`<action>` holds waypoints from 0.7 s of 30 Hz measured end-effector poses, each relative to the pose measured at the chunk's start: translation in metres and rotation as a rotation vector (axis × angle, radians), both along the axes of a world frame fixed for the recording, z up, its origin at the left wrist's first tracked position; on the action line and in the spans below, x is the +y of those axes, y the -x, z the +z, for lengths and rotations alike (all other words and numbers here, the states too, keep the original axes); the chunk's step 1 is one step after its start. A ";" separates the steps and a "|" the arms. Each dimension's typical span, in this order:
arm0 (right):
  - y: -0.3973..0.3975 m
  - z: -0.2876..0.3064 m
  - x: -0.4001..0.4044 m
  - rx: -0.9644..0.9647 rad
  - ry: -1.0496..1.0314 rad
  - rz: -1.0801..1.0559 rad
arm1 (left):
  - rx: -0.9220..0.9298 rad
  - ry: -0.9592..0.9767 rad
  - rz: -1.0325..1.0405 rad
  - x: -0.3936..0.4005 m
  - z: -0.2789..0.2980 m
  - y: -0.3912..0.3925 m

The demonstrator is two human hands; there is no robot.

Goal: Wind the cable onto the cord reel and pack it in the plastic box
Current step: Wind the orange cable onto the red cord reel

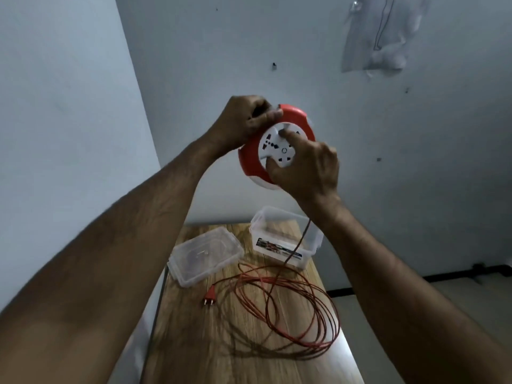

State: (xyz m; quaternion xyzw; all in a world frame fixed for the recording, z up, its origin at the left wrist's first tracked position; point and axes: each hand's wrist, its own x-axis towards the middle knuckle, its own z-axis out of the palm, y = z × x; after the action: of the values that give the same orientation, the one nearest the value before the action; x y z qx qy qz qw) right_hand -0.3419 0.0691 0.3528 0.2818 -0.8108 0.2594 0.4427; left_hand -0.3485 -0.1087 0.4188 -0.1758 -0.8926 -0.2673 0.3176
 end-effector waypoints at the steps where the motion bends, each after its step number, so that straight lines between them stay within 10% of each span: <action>1: -0.002 0.002 -0.003 -0.051 0.073 0.002 | 0.013 -0.014 0.002 0.001 0.000 0.000; 8: -0.012 0.013 -0.019 -0.596 0.706 0.072 | 0.079 -0.036 0.016 0.009 -0.002 0.002; 17: -0.020 0.029 -0.021 -1.443 1.858 0.693 | 0.086 -0.033 0.032 0.019 -0.011 0.003; 21: -0.022 0.030 -0.013 -1.476 1.744 0.666 | 0.065 -0.035 0.035 0.017 -0.009 0.002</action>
State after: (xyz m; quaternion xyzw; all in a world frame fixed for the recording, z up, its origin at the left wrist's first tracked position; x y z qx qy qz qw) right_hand -0.3198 0.0564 0.3824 -0.1353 -0.3065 0.9252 -0.1781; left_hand -0.3508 -0.0913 0.4099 -0.1630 -0.8800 -0.2713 0.3541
